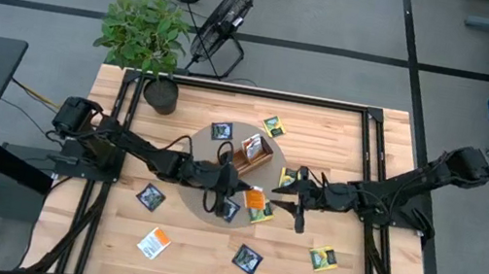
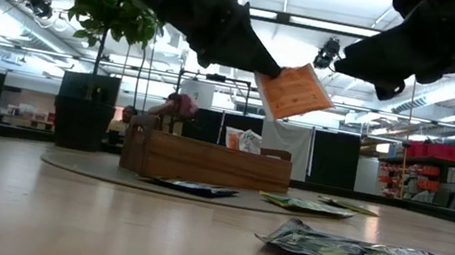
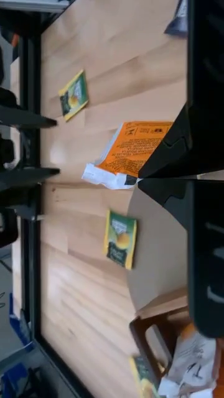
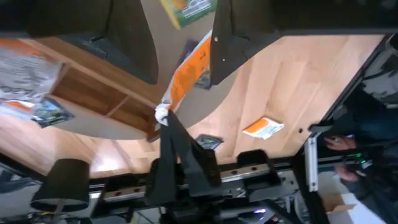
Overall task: Pick & Place Tea
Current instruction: Put the orange tea bag into the right section of the wooden organizer
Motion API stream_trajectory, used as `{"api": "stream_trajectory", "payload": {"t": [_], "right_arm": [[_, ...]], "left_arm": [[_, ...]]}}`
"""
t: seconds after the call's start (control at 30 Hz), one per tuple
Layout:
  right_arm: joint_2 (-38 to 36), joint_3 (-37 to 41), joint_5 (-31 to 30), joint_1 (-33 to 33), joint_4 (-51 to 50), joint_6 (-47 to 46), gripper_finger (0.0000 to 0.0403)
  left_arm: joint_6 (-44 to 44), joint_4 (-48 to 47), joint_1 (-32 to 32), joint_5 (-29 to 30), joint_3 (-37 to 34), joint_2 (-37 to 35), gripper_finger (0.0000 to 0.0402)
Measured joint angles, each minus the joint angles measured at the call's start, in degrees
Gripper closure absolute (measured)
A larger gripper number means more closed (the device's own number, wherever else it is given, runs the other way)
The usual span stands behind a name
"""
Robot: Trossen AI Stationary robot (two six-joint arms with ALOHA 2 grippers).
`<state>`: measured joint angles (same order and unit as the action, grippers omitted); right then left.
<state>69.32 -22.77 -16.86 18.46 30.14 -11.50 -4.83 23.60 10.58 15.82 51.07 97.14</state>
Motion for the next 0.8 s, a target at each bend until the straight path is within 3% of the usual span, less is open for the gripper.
{"api": "stream_trajectory", "payload": {"t": [0.47,0.8], "right_arm": [[0.0,-0.2,5.4,-6.3,2.8,-0.1,0.0248],[3.2,-9.6,4.5,-7.2,-10.1,1.4,0.0248]], "left_arm": [[2.5,4.6,-2.2,0.0,0.0,0.0,0.0399],[2.5,4.5,-3.2,0.1,0.0,0.0,0.0399]]}}
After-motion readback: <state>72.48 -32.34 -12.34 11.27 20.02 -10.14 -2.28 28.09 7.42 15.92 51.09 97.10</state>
